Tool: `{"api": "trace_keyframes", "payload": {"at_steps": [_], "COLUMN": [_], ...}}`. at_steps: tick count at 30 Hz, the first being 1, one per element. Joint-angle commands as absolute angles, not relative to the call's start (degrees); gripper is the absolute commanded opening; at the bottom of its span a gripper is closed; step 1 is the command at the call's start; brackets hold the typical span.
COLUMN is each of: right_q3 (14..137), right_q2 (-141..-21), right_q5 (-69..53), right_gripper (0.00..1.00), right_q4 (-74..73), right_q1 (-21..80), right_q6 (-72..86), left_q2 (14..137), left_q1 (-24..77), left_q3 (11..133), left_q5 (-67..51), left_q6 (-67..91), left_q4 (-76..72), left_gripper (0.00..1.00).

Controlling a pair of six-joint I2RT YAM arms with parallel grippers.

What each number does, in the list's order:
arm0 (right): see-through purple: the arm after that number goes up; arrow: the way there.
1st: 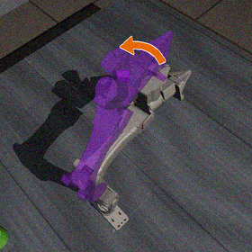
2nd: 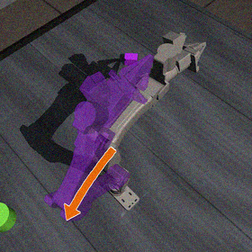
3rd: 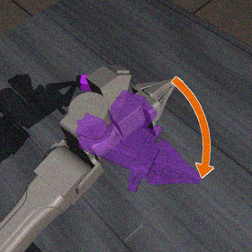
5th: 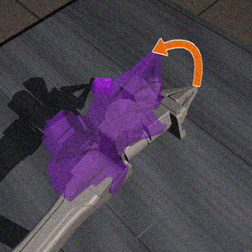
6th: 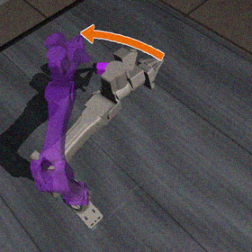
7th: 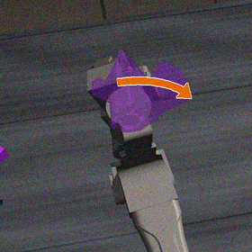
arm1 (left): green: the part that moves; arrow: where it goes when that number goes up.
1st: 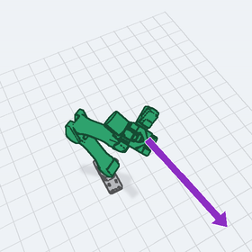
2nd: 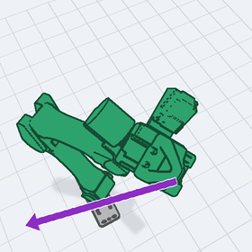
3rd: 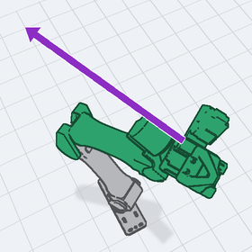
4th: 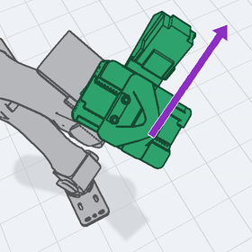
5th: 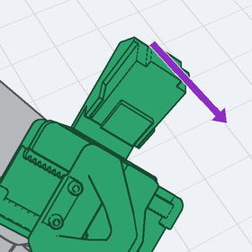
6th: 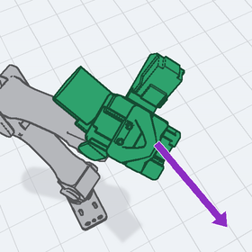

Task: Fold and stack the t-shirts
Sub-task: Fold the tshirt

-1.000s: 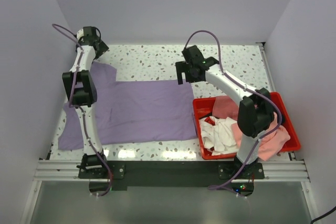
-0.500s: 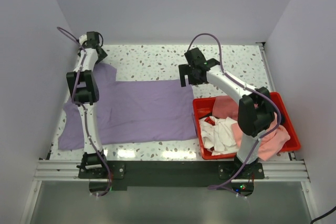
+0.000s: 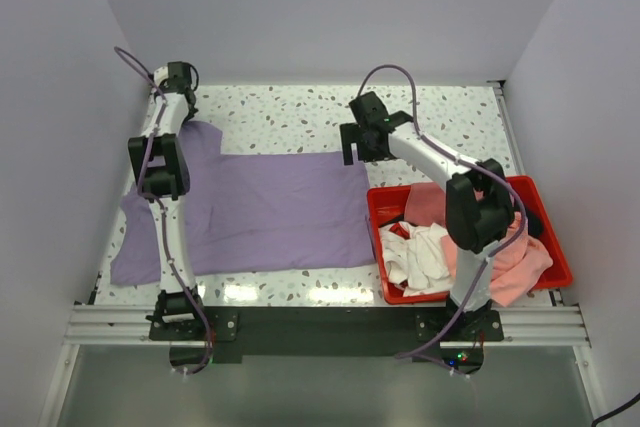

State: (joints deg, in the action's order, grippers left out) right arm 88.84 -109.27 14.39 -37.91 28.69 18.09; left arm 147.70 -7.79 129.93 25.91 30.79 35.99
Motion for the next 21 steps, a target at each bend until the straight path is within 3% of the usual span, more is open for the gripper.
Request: {"api": "trace_keyframes", "payload": {"at_steps": [1,14,21], "right_q3": [93.7,111.1,112.3], "right_q2": [-113.0,-131.1,-132.7], "right_q5": [16.9,23.5,26.4], "right_gripper": [0.99,0.98,0.9], "right_q4": [-35.1,-33.3,-32.7], "right_q1": [28.3,28.2,28.0], "right_q6": [20.1,28.3,31.6], "left_q2": [146.4,126.5,118.6], "left_q1": [-7.6,-7.6,-7.7], "left_q3": [128.1,112.3,99.1], "left_q5": [23.8,23.3,22.3], "left_q6": [28.8,29.8,31.8], "left_q4": [39.5,32.2,29.6], "left_gripper": [0.0,0.0,0.0]}}
